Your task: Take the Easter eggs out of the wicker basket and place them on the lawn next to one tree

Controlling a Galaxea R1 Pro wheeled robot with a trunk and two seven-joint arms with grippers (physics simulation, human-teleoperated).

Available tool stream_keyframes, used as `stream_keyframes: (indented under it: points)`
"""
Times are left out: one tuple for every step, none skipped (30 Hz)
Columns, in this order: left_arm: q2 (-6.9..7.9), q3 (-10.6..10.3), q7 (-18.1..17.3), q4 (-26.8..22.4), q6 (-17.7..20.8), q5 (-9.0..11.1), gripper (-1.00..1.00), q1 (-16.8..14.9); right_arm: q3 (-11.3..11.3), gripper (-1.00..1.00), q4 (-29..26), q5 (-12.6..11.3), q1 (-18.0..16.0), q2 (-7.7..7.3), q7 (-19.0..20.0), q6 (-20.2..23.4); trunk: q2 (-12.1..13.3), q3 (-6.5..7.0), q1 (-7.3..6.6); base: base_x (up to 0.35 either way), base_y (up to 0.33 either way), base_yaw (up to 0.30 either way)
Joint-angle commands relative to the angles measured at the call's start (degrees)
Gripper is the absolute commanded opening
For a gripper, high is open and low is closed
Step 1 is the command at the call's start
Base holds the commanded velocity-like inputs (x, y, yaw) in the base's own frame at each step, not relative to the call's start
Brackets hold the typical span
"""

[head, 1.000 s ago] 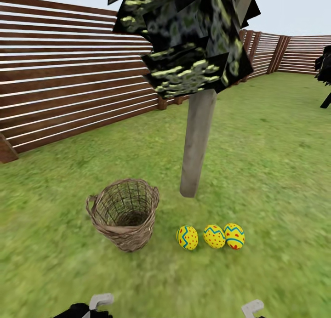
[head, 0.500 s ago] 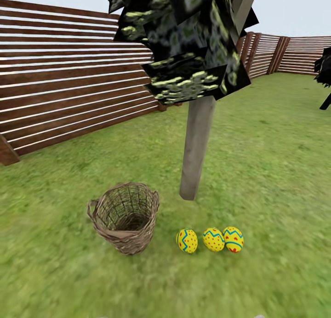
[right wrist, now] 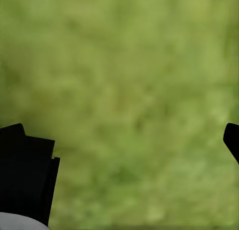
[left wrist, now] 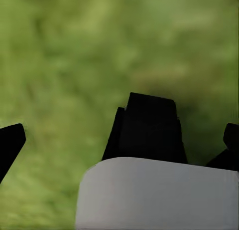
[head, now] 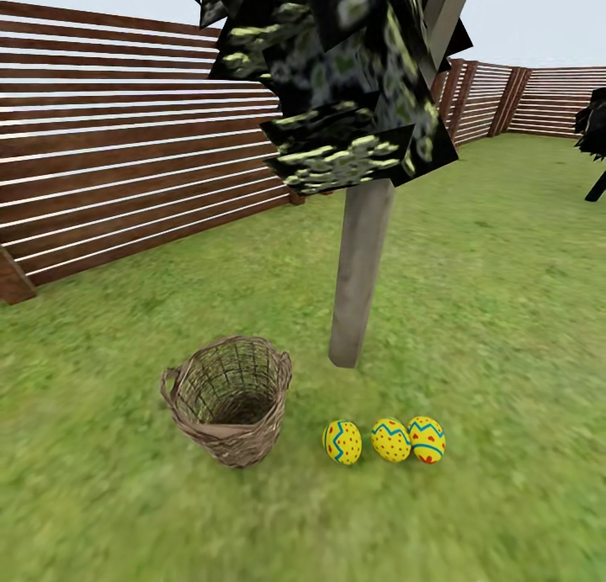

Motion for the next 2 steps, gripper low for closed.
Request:
stream_keyframes:
  points:
    - [0.09, -0.5, 0.1, 0.0, 0.2, 0.4, 1.00, 0.0, 0.5, 1.00, 0.0, -0.5, 0.0, -0.01, -0.1, -0.1, 0.0, -0.04, -0.01, 0.000, 0.000, 0.000]
    - [0.40, -0.5, 0.1, 0.0, 0.2, 0.4, 1.00, 0.0, 0.5, 1.00, 0.0, -0.5, 0.0, 0.01, -0.1, -0.1, 0.0, -0.04, -0.01, 0.000, 0.000, 0.000]
